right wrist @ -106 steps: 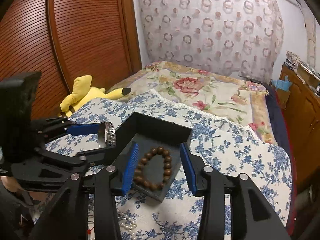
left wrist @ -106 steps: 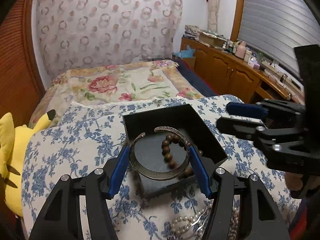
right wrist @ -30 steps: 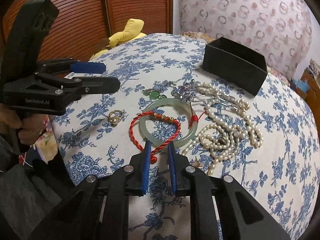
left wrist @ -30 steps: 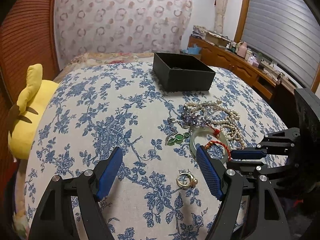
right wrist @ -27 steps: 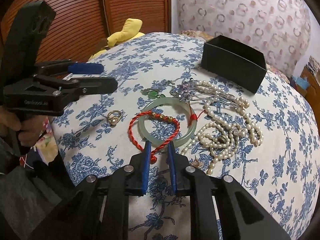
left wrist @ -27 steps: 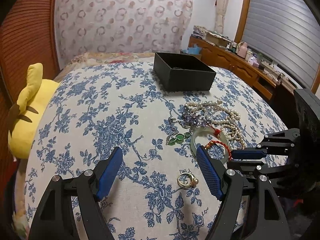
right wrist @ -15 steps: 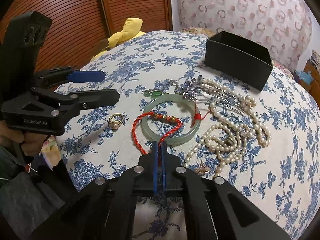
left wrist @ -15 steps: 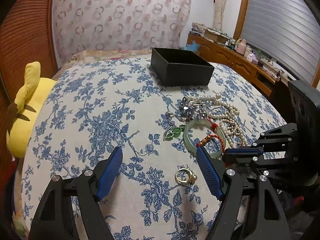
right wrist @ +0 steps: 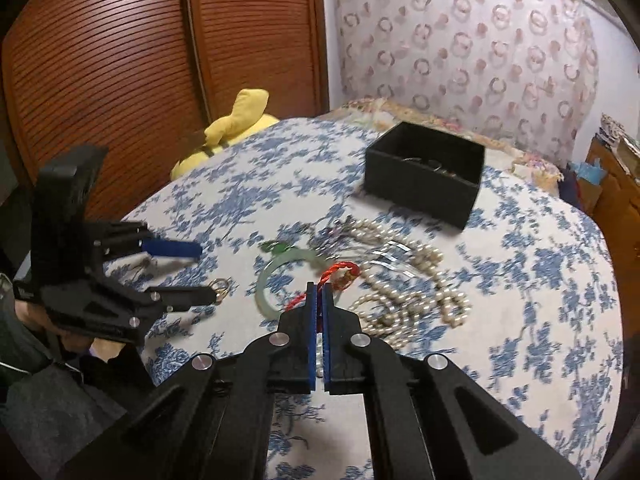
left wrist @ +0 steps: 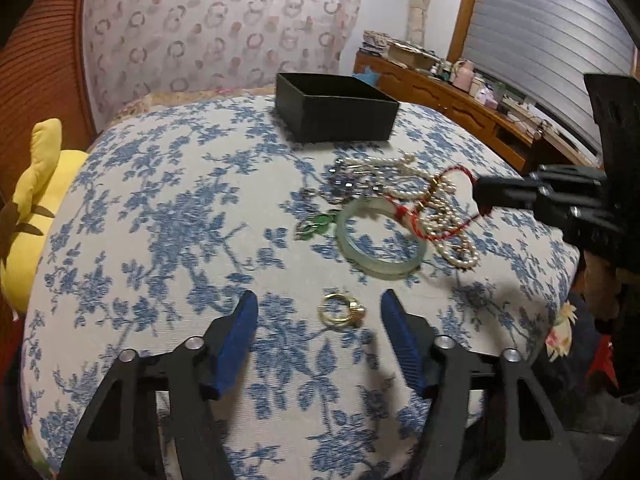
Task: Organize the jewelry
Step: 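Grasp the red string bracelet with the right tool while the left tool grasps the gold ring, then carry the red bracelet into the black box with the right tool while the left releases the ring inside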
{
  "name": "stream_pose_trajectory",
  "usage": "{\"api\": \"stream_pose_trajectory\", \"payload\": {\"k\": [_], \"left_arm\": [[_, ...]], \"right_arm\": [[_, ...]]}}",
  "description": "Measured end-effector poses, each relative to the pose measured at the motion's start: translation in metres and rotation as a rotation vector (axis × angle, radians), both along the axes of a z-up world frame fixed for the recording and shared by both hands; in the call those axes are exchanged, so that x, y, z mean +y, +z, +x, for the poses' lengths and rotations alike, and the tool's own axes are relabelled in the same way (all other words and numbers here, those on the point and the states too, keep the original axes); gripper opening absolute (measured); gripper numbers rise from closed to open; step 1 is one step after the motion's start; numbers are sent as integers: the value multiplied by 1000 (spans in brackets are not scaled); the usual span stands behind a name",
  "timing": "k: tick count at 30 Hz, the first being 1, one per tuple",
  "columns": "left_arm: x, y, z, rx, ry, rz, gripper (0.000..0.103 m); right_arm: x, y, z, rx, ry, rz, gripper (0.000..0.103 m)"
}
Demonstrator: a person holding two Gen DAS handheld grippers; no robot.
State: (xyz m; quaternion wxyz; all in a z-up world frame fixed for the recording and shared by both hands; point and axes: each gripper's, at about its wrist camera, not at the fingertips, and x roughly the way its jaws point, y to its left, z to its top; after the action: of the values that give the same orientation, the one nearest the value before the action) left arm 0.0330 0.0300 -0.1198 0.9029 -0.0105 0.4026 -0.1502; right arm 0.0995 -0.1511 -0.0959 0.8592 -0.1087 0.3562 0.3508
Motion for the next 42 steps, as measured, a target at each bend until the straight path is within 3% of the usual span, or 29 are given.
{"api": "stream_pose_trajectory", "payload": {"k": [7,12,19,25,34,42], "left_arm": [[-16,-5,3,-2,-35,26,49],[-17,-4,3,-8,-27,51,24],[-10,3,7,-19,-9,23,24],[-7,27,26,-75,6,11,24],[-14,64,68,-163,6,11,24],[-22,80,106,-188,15,19,24]], "right_arm": [[-11,3,7,-10,-29,18,3],[-13,6,8,-23,-30,21,3],[-18,14,16,-41,-44,31,3],[-23,31,34,-92,-65,35,3],[-26,54,85,-159,-113,28,3],[-14,51,136,-128,-130,42,3]]}}
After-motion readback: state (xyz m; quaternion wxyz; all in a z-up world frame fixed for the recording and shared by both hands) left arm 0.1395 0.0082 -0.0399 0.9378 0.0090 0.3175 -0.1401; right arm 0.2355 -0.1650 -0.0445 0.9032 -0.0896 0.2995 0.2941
